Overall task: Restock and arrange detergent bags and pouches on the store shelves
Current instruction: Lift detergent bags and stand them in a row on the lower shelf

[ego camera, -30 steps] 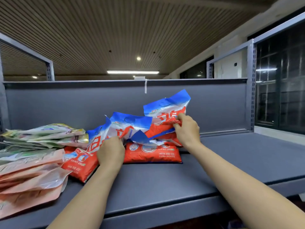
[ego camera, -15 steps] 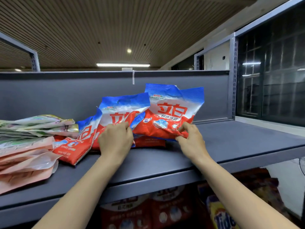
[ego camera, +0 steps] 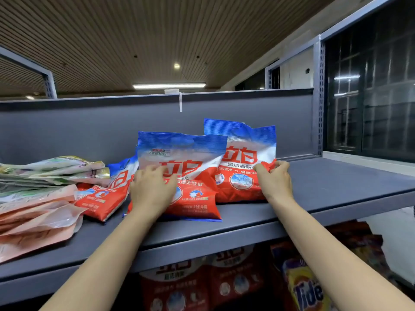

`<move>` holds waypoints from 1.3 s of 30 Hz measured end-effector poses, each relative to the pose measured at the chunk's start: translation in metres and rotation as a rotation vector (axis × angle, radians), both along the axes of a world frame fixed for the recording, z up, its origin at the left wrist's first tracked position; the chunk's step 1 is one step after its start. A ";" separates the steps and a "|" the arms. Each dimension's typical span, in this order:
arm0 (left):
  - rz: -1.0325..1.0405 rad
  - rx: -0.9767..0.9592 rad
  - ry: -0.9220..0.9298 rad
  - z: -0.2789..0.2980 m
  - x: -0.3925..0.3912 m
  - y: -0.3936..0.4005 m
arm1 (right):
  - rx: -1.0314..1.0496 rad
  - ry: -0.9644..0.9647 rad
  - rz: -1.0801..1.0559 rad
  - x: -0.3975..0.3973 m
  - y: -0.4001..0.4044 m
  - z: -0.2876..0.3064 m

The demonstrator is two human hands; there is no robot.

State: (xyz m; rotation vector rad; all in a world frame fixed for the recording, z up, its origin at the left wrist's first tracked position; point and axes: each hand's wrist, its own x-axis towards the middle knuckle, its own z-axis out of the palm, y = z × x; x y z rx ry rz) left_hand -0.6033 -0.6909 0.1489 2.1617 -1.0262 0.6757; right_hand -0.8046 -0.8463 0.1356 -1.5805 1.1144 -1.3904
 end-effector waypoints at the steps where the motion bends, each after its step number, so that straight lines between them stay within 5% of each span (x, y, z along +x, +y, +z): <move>1: 0.053 -0.003 0.078 0.002 0.013 0.002 | 0.016 0.001 -0.010 0.003 -0.002 0.002; 6: -0.091 -0.179 0.588 0.009 0.037 -0.002 | 0.106 0.093 -0.028 0.011 -0.018 0.014; 14: -0.200 -0.424 0.832 0.011 0.038 0.000 | 0.256 -0.202 0.144 0.009 -0.030 0.020; 23: 0.100 -0.495 0.533 0.019 0.013 0.011 | 0.154 -0.360 0.206 -0.002 -0.012 0.022; 32: 0.143 -0.839 0.417 0.024 -0.037 0.055 | -0.337 -0.275 -0.219 -0.044 0.050 0.025; 39: 0.104 -0.902 0.405 -0.004 -0.078 0.083 | -0.372 -0.331 -0.239 -0.091 0.082 0.012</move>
